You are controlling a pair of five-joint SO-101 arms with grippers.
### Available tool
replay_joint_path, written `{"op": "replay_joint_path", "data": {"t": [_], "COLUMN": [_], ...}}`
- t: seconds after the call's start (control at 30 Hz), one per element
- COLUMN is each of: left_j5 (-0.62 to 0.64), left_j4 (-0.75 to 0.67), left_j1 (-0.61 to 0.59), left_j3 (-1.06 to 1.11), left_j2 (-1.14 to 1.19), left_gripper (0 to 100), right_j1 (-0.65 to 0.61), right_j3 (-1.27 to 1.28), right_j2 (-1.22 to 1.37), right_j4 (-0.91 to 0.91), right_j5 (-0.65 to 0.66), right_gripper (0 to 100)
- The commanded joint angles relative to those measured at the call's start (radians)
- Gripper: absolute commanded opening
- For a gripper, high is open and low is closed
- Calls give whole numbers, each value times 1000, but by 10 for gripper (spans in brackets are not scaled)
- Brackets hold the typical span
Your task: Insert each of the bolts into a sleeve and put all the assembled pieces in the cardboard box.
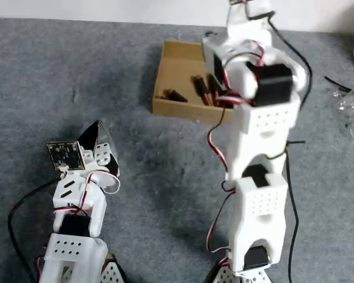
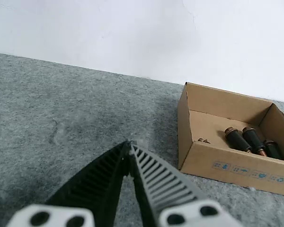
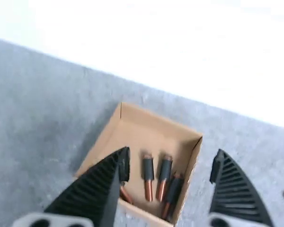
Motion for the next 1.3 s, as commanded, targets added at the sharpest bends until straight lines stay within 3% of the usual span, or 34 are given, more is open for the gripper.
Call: {"op": "replay_joint_path", "data": {"t": [0.0, 0.27, 0.4, 0.6, 1.0, 1.27], "left_j5": [-25, -63, -186, -267, -293, -293], "left_j4": [-2, 3, 92, 229, 245, 244], "left_j1": [13, 12, 16, 15, 8, 8], "left_j3": [25, 25, 8, -48, -54, -50], "left_j2": [-7, -7, -18, -18, -18, -18], "left_gripper": [11, 11, 11, 11, 11, 11], "right_j1": [-10, -12, -10, -7, -4, 162], "right_j3": [79, 697, 1029, 1484, 2522, 3145], "right_j2": [-166, -561, -748, -1003, -1541, -1910], "right_j4": [24, 22, 15, -87, -680, -1218], "right_j5": [-3, -6, -8, -3, -2, -9], "right_gripper": [245, 245, 245, 245, 245, 245]}}
